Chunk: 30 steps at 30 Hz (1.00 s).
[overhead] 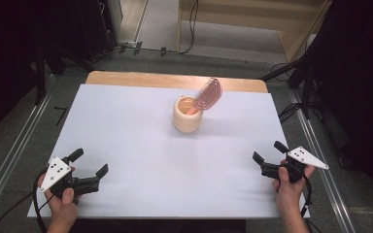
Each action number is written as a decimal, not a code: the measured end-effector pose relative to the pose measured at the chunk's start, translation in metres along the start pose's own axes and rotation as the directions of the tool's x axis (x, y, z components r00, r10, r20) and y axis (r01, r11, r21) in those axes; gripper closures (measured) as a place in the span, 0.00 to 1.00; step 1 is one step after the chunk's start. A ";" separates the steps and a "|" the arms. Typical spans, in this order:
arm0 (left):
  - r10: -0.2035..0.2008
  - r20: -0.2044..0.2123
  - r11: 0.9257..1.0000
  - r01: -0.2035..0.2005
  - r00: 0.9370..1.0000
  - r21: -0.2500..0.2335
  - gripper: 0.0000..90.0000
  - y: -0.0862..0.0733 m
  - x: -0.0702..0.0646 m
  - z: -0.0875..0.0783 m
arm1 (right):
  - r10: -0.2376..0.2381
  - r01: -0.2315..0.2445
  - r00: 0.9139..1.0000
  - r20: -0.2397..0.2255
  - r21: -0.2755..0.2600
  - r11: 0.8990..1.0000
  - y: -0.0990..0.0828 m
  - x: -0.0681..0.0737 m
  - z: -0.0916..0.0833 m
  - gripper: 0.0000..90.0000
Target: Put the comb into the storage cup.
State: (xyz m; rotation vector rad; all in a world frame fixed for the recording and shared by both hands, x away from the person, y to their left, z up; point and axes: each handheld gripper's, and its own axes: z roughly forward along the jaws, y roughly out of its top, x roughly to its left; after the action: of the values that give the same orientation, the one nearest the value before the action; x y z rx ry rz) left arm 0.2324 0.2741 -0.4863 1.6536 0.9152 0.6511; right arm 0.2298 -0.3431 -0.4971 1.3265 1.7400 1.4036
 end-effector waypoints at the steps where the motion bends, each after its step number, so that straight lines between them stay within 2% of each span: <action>1: 0.000 0.000 1.000 0.000 1.000 0.000 0.00 0.000 0.000 0.000 | -0.002 0.002 1.000 -0.001 0.000 1.000 -0.001 0.000 -0.001 0.00; 14: 0.001 -0.001 1.000 -0.001 1.000 0.000 0.00 0.000 0.000 0.000 | 0.011 -0.011 1.000 0.008 -0.001 1.000 -0.012 -0.004 -0.021 0.00; 20: -0.002 -0.001 1.000 0.002 1.000 -0.002 0.00 0.000 0.000 0.000 | -0.008 0.008 1.000 0.016 0.003 1.000 -0.017 -0.004 -0.029 0.00; 30: -0.002 0.002 1.000 0.002 1.000 -0.003 0.00 0.000 0.000 0.000 | 0.007 -0.007 1.000 0.020 -0.002 1.000 -0.026 -0.008 -0.038 0.00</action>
State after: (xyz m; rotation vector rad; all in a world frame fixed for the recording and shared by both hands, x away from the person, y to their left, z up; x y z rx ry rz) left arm 0.2325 0.2746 -0.4862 1.6500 0.9144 0.6493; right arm 0.1910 -0.3654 -0.5104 1.3428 1.7223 1.3901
